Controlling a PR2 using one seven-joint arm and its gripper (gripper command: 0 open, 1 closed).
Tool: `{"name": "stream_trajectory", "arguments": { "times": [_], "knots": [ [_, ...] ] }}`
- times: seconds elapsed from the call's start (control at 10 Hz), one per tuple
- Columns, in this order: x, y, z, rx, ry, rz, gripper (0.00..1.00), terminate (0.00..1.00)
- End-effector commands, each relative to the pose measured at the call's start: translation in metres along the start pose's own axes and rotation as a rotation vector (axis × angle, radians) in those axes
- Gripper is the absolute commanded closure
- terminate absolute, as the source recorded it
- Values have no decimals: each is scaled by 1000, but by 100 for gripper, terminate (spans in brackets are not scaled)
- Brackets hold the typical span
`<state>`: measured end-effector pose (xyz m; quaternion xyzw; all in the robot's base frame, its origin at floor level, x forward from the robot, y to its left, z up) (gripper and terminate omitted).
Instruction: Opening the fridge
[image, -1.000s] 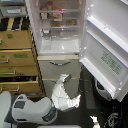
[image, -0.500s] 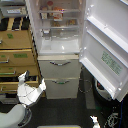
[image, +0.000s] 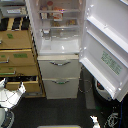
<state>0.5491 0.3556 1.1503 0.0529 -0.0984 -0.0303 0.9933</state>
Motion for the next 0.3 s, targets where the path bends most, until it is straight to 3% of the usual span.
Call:
{"name": "stream_trajectory", "arguments": {
  "times": [0.1, 0.2, 0.3],
  "knots": [
    [-50, 76, -158, 23, -90, -11, 0, 0],
    [-54, 65, -158, 17, -93, -31, 0, 0],
    [-58, 52, -166, 25, -60, -57, 0, 100]
  ]
}}
